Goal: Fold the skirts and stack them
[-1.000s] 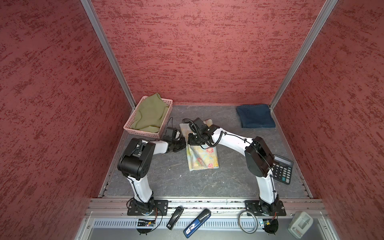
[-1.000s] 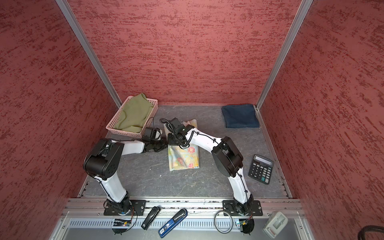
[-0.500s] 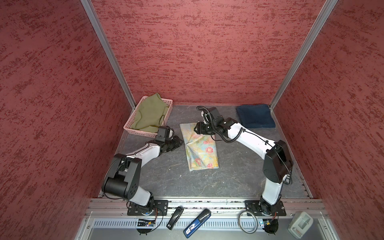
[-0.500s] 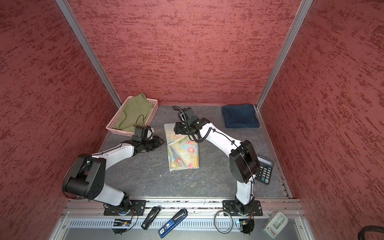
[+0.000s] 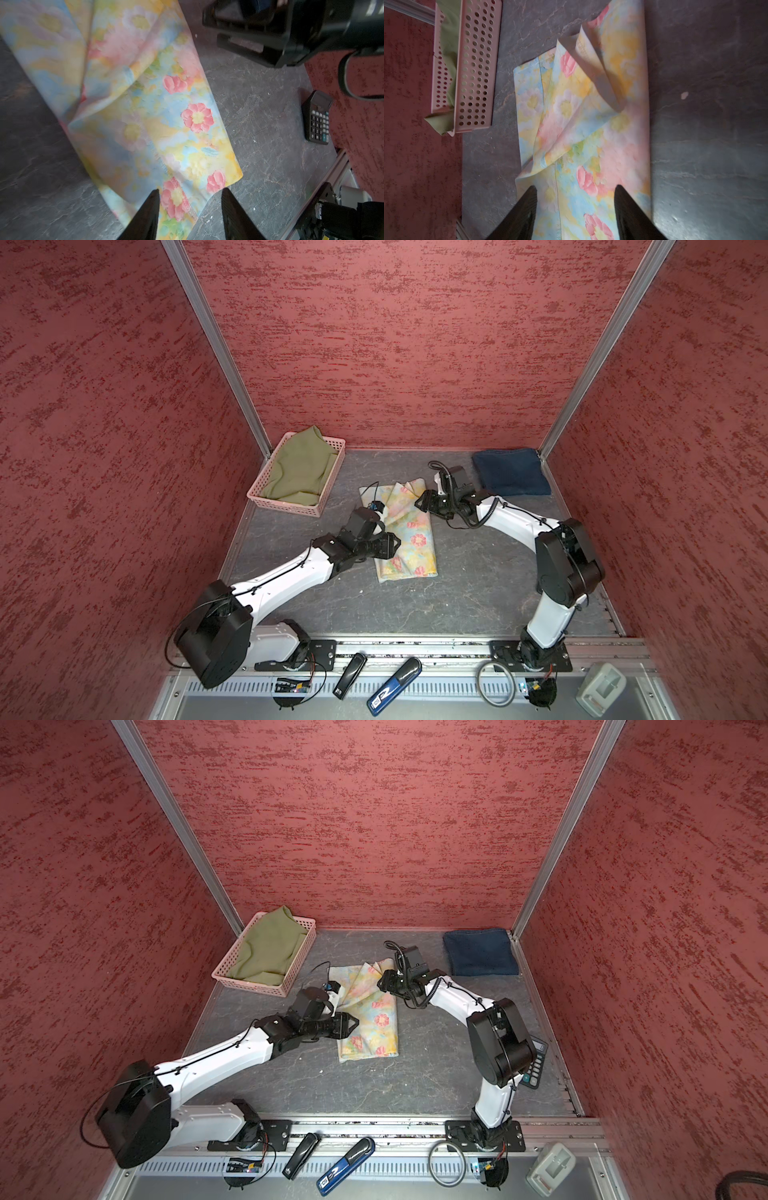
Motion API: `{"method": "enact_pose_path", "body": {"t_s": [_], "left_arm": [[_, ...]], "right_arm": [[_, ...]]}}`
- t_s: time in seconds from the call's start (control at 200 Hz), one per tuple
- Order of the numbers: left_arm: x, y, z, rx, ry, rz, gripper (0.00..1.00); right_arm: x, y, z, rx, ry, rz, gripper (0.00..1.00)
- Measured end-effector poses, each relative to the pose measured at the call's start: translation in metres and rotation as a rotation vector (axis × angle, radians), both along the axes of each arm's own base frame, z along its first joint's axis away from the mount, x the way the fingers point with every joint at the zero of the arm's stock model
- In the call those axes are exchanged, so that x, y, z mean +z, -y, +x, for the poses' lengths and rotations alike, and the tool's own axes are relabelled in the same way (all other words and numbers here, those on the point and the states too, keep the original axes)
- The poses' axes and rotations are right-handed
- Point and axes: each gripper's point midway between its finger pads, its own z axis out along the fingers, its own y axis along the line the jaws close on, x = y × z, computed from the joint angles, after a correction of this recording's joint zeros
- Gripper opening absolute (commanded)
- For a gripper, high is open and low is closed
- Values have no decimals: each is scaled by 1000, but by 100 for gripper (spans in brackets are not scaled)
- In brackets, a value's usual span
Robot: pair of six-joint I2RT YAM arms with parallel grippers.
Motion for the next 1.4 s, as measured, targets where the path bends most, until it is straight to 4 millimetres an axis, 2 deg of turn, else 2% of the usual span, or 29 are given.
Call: {"method": "enact_pose_path", "body": {"t_s": [0.09,0.21,0.296,0.701,1.067,1.162,1.257,1.327,1.398], "left_arm": [[-29,2,-2,-4,-59,52,48],[-69,-6,-10,10,-147,124,47],[-87,-13,-16,23,-186,157,47],[-88,-16,-16,54,-148,116,50],[-87,0,-19,24,-116,94,48],[-87,4,-21,14,-111,91,47],[-88,6,-23,6,-106,88,47],[-88,7,-24,2,-102,87,46],[-88,8,-24,0,-99,85,46]], "right_arm": [[0,-2,7,-19,2,53,59],[-3,-9,12,-27,-8,103,59],[-7,-12,14,-30,-18,126,59],[-25,-17,14,-40,-59,170,58],[-54,-19,17,-84,-131,188,58],[-64,-24,26,-92,-139,196,58],[-66,-34,46,-89,-128,208,58],[-58,-45,63,-78,-100,226,58],[-39,-56,81,-65,-54,254,58]]}}
